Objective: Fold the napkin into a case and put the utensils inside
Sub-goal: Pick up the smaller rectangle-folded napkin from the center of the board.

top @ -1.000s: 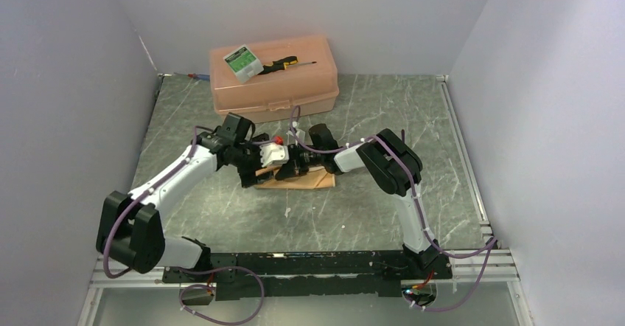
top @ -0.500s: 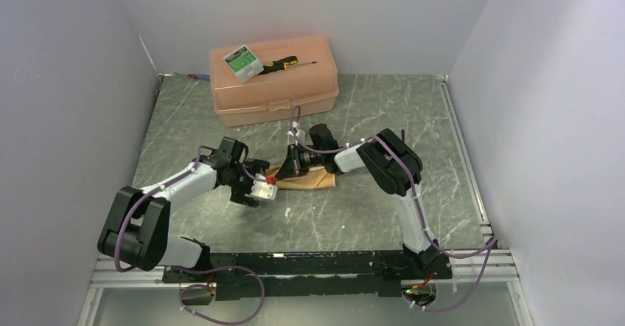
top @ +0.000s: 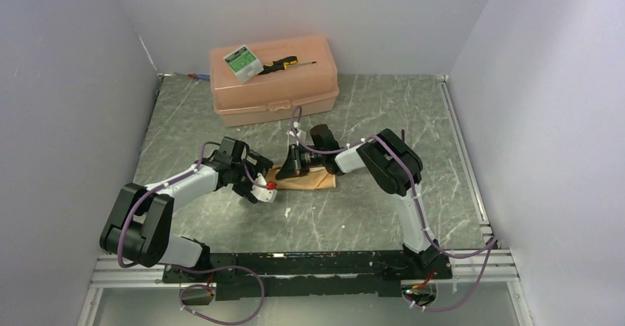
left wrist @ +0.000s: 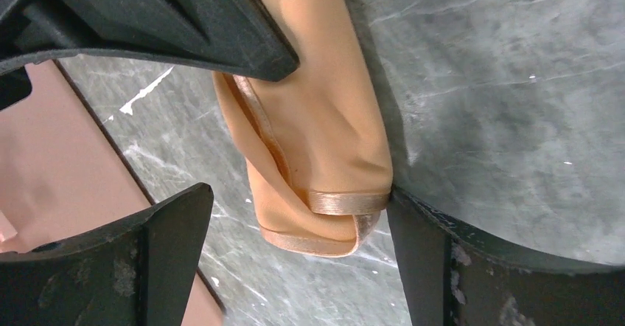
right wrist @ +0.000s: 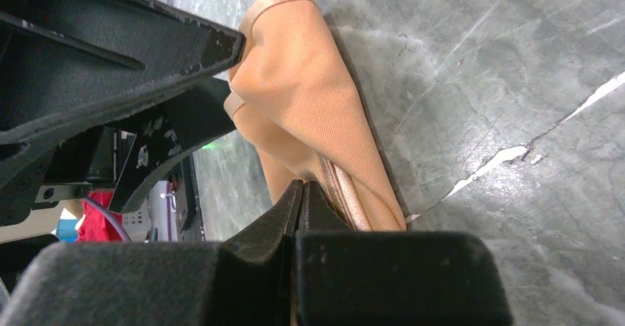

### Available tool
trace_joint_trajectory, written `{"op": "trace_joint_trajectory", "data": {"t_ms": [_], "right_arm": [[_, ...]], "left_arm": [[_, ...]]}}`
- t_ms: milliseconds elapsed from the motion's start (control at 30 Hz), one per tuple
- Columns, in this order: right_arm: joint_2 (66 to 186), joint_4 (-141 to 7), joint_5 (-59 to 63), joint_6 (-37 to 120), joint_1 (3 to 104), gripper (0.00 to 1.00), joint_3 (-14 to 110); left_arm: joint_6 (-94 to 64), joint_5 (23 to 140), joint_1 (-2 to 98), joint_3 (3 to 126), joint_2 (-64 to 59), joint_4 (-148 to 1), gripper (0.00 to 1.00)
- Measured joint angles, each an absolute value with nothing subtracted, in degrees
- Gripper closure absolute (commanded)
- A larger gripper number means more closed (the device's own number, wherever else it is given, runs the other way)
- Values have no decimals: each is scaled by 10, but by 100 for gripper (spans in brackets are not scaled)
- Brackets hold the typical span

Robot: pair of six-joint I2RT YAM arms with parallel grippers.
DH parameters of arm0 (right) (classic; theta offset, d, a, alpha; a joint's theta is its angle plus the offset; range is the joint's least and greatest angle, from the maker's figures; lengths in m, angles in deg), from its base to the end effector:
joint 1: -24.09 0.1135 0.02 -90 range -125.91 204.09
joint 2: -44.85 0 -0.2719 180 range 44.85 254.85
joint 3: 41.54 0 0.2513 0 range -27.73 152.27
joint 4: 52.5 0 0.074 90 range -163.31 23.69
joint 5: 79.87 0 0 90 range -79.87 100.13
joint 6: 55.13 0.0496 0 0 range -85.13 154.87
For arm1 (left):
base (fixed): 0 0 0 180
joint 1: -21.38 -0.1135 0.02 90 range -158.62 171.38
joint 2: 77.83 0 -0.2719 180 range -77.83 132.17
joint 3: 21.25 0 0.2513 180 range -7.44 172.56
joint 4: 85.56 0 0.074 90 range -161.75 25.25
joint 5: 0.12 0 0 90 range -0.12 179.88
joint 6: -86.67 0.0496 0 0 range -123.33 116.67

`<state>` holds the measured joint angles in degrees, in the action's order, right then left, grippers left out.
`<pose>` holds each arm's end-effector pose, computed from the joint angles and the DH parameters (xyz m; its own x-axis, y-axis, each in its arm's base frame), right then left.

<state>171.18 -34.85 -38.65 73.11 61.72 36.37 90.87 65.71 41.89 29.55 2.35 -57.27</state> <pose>0.3253 0.2979 0.0900 -0.8841 -0.1666 -0.4367 -0.4672 0.2933 0.8341 0.2330 -0.1088 0.1574 0.5813 0.7540 -0.3059 0.7509 -0.3522 0.5587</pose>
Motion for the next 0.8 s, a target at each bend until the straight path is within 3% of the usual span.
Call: {"op": "trace_joint_trajectory", "data": {"t_ms": [200,400,533,667,700,733,800], "right_arm": [[1712,-341,-390,739,617,100,359],[1712,-335,-394,741,615,100,355],[1712,-335,-395,741,615,100,355],[1712,-335,-398,742,615,100,355],[1712,-335,-399,742,615,100,355],[1712,-335,-399,742,615,100,355],[1712,-337,-400,741,615,100,355]], "left_arm": [[948,645,420,303,29,-533,34],[944,642,424,350,78,-503,41],[946,642,425,351,83,-491,65],[960,641,427,353,87,-478,70],[964,641,428,353,88,-475,78],[966,641,428,354,90,-474,94],[966,638,429,358,94,-470,97]]}}
